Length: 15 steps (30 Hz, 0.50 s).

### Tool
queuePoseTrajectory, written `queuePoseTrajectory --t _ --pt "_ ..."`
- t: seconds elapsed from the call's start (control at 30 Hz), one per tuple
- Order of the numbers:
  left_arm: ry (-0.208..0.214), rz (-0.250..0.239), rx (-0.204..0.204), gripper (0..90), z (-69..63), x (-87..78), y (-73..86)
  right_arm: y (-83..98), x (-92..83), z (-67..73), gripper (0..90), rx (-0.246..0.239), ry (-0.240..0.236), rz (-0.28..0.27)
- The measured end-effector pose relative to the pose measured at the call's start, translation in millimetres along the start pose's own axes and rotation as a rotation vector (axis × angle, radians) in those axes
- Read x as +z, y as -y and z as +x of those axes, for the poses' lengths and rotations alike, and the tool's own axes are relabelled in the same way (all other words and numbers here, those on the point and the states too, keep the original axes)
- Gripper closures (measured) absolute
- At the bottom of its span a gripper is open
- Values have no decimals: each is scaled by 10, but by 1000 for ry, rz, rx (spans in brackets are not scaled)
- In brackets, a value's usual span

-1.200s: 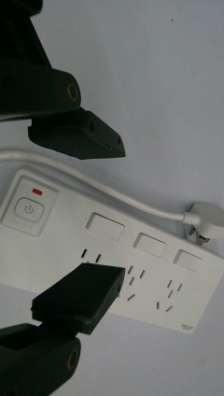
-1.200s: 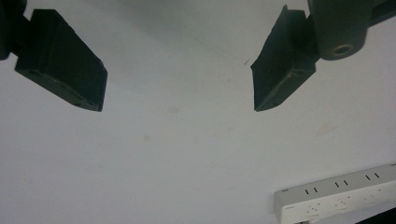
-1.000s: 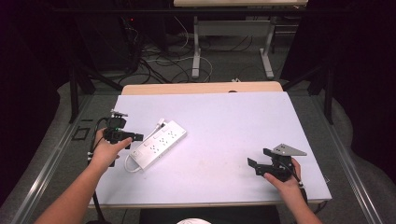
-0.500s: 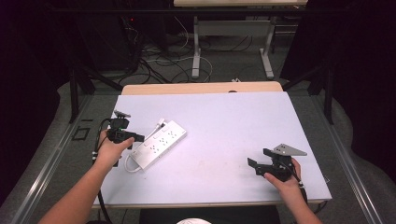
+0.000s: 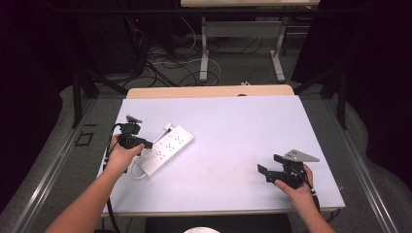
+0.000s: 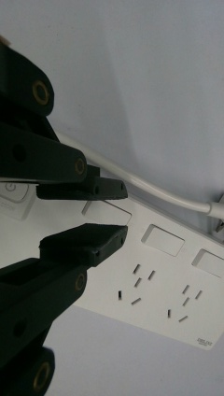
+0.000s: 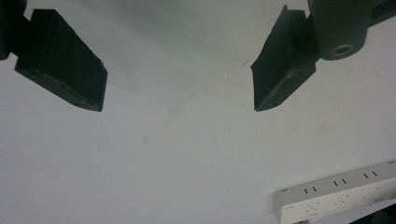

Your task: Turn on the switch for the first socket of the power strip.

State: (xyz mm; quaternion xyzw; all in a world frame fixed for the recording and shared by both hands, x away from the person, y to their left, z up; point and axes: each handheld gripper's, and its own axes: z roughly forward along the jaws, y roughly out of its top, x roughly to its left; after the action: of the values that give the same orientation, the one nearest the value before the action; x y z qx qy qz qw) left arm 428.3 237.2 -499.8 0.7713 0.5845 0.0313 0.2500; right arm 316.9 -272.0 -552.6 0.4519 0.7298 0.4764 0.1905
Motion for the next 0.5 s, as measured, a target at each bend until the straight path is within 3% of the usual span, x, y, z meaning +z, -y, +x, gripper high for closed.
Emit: queuePoseTrajectory --t 0.5 --pt "-31 16 -3 838 -21 91 -23 -2 0 4 173 3 -11 8"
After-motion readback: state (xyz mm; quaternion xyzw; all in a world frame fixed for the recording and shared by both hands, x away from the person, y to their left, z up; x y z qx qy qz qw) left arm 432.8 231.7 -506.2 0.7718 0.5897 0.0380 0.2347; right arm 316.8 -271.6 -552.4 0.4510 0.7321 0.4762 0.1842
